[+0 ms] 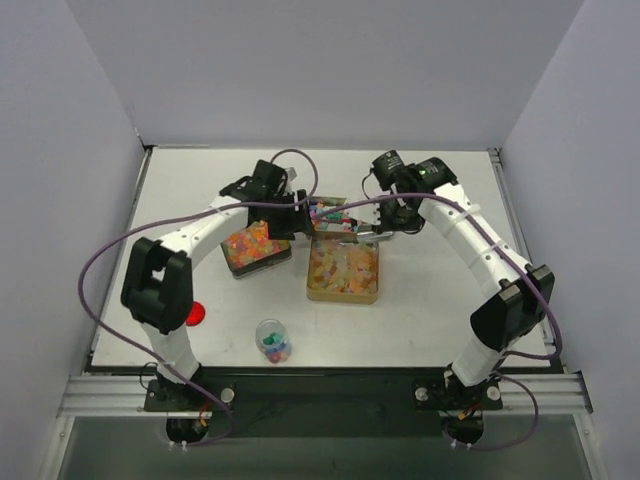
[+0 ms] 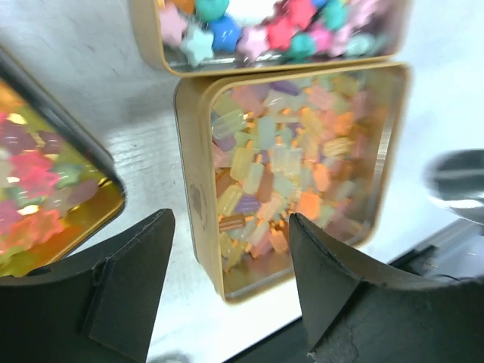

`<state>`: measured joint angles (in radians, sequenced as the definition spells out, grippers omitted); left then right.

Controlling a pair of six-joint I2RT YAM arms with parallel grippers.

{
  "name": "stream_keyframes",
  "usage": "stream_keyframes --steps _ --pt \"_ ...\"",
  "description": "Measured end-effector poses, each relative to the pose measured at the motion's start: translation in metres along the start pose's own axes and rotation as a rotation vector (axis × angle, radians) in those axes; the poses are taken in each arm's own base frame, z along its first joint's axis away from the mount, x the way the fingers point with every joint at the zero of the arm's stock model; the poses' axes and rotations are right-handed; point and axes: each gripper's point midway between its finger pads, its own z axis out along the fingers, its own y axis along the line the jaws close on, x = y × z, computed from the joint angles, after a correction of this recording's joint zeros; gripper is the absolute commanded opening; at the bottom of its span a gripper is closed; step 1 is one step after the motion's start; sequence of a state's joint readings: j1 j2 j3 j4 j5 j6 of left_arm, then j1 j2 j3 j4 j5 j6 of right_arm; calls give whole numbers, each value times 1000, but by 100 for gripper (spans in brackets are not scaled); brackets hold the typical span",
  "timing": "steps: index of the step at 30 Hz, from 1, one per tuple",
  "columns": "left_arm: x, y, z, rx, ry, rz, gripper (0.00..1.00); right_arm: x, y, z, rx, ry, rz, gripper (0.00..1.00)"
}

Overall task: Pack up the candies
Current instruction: Move the storage box to the center of the board, then scoop the fake candies from the storage box.

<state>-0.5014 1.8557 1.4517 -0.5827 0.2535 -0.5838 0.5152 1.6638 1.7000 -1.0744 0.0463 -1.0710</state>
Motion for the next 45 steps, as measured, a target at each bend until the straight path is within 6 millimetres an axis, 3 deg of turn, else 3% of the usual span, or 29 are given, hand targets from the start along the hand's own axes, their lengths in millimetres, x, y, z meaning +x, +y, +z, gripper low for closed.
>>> stream_keyframes --steps 5,8,10,16,19,28,36,45 --pt "-45 9 -66 96 -159 -20 74 -17 -9 12 -24 19 -336 0" --pt "-61 20 -100 99 -261 -7 76 -23 -17 19 -29 49 -519 0" --pt "-59 19 -114 102 -308 31 79 -27 -23 26 -32 82 -622 0" --pt "-25 1 -141 106 -387 195 84 -42 -50 56 -38 212 -834 0" --pt "-31 5 -155 73 -449 226 86 -51 -60 68 -33 269 -900 0" --pt "-35 28 -168 -33 -531 248 88 -73 -66 66 17 433 -1041 0" --pt "-32 34 -170 -54 -547 245 88 -75 -39 77 -6 549 -1096 0" --pt "-28 30 -166 -48 -537 258 88 -84 -27 76 38 575 -988 0"
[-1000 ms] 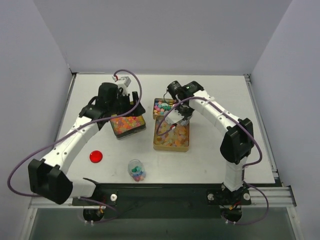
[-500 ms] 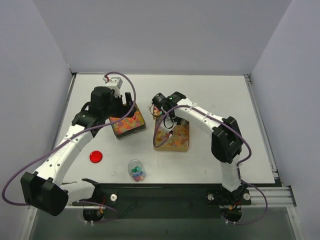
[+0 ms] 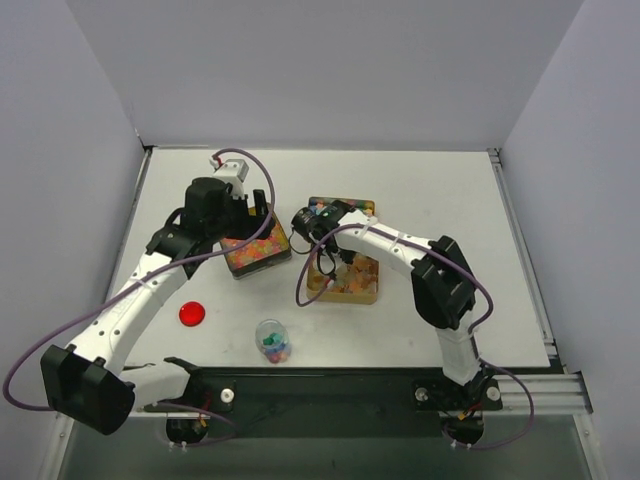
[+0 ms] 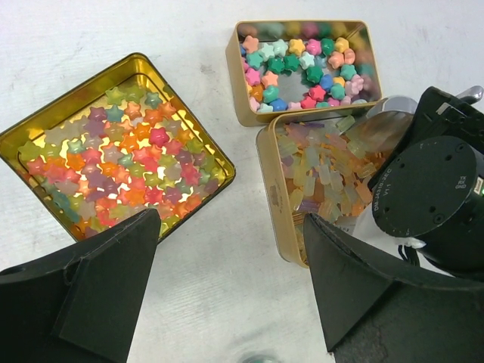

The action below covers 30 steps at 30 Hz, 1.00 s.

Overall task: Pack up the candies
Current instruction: Scoop the fake candies from the storage box.

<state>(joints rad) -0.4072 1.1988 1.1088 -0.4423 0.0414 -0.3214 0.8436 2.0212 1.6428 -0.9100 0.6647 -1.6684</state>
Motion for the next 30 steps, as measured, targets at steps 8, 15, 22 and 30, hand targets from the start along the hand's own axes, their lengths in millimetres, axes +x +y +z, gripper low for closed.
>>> stream_keyframes --steps 8,15,22,30 --pt "2 -2 2 4 4 2 88 -15 3 -11 4 -50 88 0" --pt "7 0 9 -3 27 2 87 -18 9 -13 -2 -91 147 0" --pt "10 2 13 -8 40 6 86 -16 22 -6 -27 -172 238 0" --pt "14 5 18 -15 56 11 86 -13 32 3 -28 -239 290 0"
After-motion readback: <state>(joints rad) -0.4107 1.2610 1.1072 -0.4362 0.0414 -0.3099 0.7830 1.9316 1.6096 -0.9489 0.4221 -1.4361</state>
